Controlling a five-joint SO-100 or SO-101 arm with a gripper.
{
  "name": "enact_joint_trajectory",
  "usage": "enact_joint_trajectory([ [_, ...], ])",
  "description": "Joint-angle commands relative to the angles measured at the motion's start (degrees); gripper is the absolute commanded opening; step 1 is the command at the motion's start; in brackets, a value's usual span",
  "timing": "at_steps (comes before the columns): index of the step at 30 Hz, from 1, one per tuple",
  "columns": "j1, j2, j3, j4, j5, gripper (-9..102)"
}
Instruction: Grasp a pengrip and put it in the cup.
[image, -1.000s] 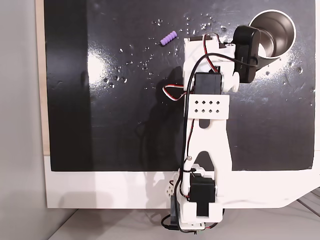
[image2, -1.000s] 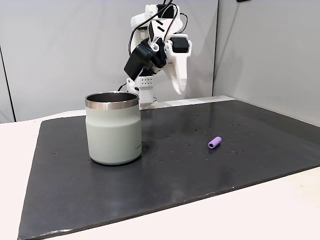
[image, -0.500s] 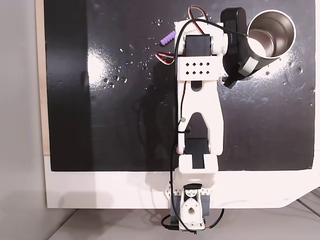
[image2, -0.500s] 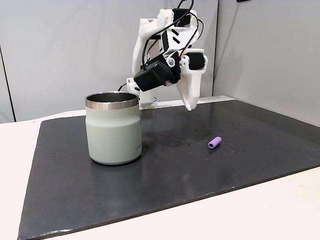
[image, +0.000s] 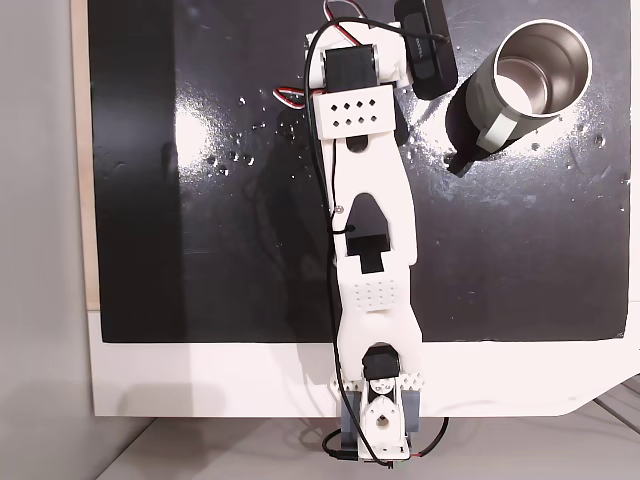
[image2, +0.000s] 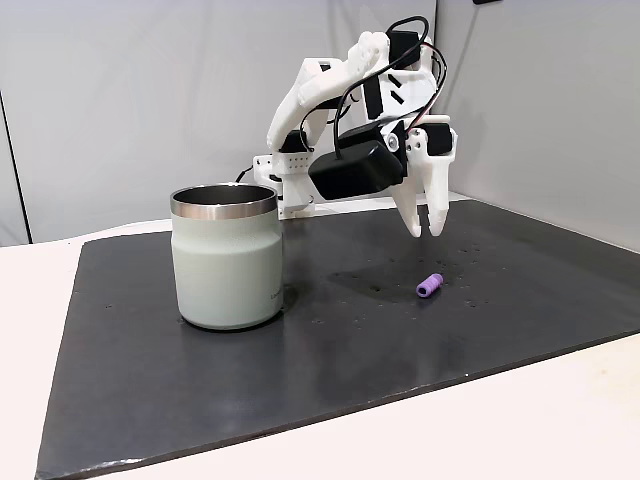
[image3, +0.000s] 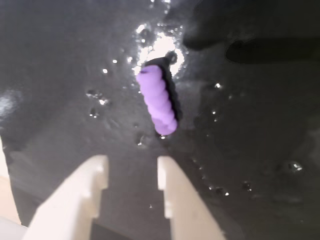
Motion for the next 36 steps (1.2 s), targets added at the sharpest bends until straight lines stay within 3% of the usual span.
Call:
enact_joint_trajectory([
  [1, -0.09, -1.05, -5.71, 0.44, -0.62, 11],
  [20, -1.05, -19.69, -21.97, 2.81, -2.02, 13],
  [29, -1.05, -23.82, -25.49, 3.43, -2.37, 0],
  [36, -0.26, -21.18, -25.31, 4.83, -2.20, 0],
])
